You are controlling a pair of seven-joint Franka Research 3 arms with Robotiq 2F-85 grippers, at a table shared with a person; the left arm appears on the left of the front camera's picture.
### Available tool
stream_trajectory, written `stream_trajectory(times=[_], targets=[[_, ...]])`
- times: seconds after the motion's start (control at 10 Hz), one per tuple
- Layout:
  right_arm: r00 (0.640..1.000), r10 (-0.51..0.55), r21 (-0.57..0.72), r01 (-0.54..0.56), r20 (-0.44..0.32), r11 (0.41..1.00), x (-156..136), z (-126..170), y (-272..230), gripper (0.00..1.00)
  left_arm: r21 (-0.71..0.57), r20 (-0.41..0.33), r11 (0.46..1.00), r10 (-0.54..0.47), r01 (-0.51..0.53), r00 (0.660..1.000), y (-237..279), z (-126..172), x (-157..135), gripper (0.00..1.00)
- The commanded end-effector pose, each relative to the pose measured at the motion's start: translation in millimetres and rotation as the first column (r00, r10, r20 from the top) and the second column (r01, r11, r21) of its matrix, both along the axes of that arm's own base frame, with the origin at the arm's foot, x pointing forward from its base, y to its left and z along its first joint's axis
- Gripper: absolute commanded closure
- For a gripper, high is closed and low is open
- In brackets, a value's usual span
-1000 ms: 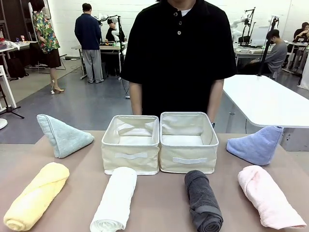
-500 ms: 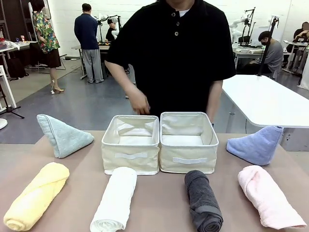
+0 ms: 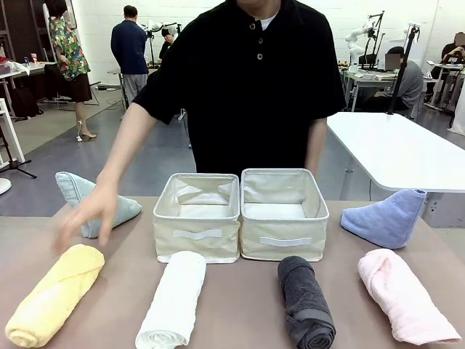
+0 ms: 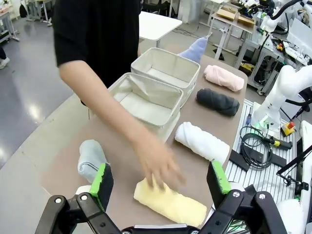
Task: Sort the towels based on their folding style.
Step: Pick up one triangle-folded towel and place it in the left Fabric basket.
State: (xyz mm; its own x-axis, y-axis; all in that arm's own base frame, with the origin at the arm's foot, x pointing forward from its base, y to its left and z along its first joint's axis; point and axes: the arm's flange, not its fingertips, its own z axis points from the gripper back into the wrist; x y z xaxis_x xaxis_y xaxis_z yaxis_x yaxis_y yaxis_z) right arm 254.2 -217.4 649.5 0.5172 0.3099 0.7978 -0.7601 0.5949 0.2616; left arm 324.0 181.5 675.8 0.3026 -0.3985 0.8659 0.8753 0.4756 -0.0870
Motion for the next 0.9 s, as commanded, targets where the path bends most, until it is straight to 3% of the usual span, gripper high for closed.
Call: stream_trajectory(times=[0.0,0.8], targets=[[1.000,0.016,0.006,-0.016,0.014,1.000,0.5,2.0,-0.3,0.00,-0.005,0.021,1.000,-0.016,0.016,1.000,0.6,1.8,0.5,0.00],[1.000,0.016,0.006,-0.016,0.014,1.000,0.5,2.0,-0.3,0.00,-0.005,0.021,1.000,-0.016,0.016,1.000,0.6,1.8,0.5,0.00]])
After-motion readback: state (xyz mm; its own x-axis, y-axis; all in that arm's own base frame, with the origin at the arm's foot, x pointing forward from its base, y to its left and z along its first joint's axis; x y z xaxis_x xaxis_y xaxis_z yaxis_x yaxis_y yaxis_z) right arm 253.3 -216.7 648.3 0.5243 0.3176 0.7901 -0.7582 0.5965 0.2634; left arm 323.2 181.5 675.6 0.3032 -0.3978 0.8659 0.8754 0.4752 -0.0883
